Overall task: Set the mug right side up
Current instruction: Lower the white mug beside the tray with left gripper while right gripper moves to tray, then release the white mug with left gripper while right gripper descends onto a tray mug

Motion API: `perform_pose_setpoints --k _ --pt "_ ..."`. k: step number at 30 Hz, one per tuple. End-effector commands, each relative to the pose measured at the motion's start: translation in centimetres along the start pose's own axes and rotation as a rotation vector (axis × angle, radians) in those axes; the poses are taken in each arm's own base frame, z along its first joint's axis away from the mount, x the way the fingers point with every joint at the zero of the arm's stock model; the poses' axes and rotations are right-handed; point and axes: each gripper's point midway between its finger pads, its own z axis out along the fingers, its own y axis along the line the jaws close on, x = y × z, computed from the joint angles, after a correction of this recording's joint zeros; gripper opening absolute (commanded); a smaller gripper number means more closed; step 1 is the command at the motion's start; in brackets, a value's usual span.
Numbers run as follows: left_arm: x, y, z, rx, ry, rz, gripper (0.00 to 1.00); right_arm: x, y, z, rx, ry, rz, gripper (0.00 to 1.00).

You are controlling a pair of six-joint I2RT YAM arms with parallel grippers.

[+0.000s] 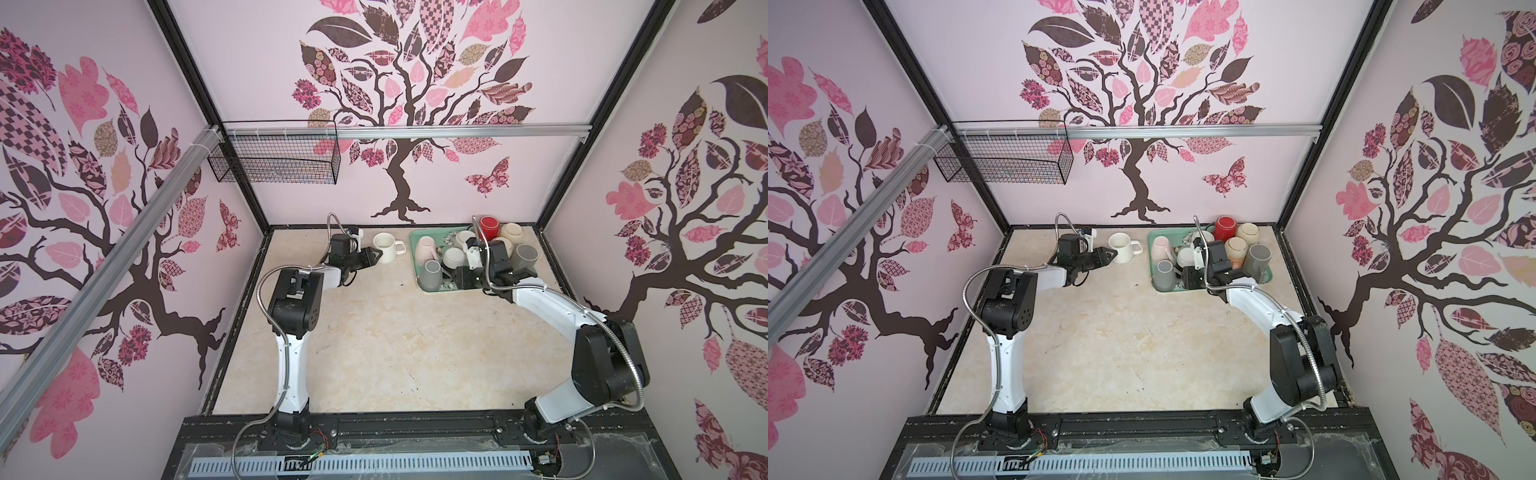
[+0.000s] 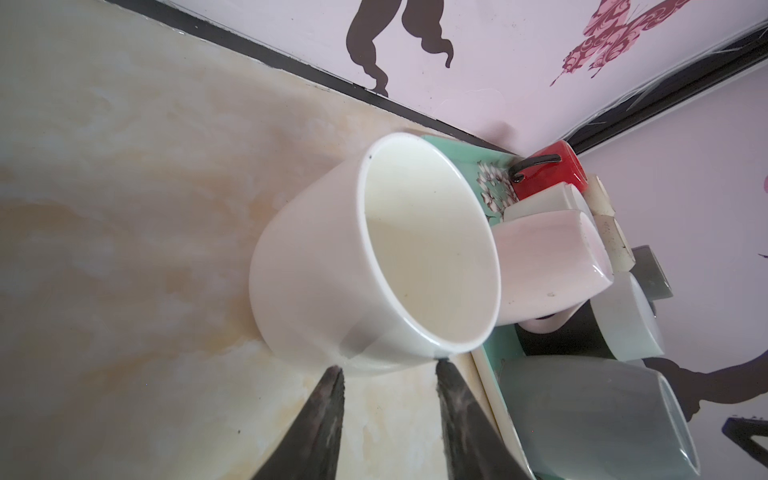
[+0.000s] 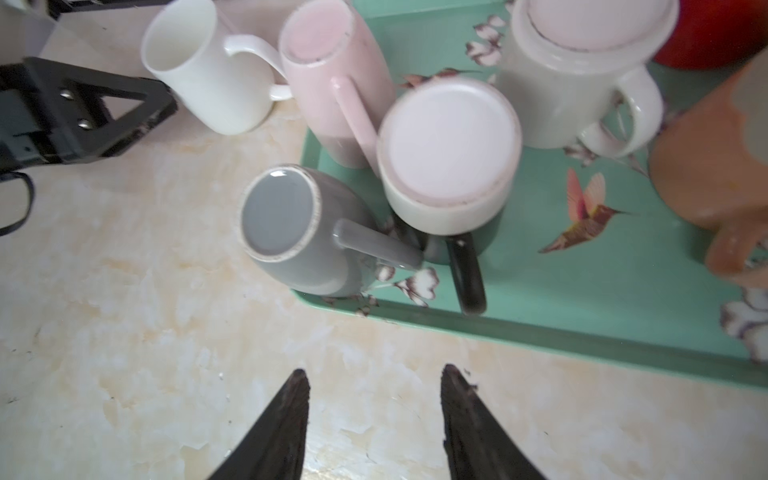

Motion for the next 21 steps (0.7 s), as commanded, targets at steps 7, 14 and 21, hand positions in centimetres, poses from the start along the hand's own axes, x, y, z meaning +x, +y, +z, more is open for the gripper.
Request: perform_pose_setpoints --k 7,14,21 --pt "-3.6 1.8 0.2 0.038 -0.049 -0.063 0.40 0.5 -2.3 2.4 0.030 0.052 0.039 0.56" --pt "-3.5 1.8 -1.7 0.036 -0.068 -0.100 0.40 0.4 -3.7 4.5 0.094 0.082 0.004 0.55" --pt "-1.5 -0.1 -3.7 0.068 -0.075 -0.143 0.40 0.3 -3.4 6.1 0.069 0.109 -0.027 0.54"
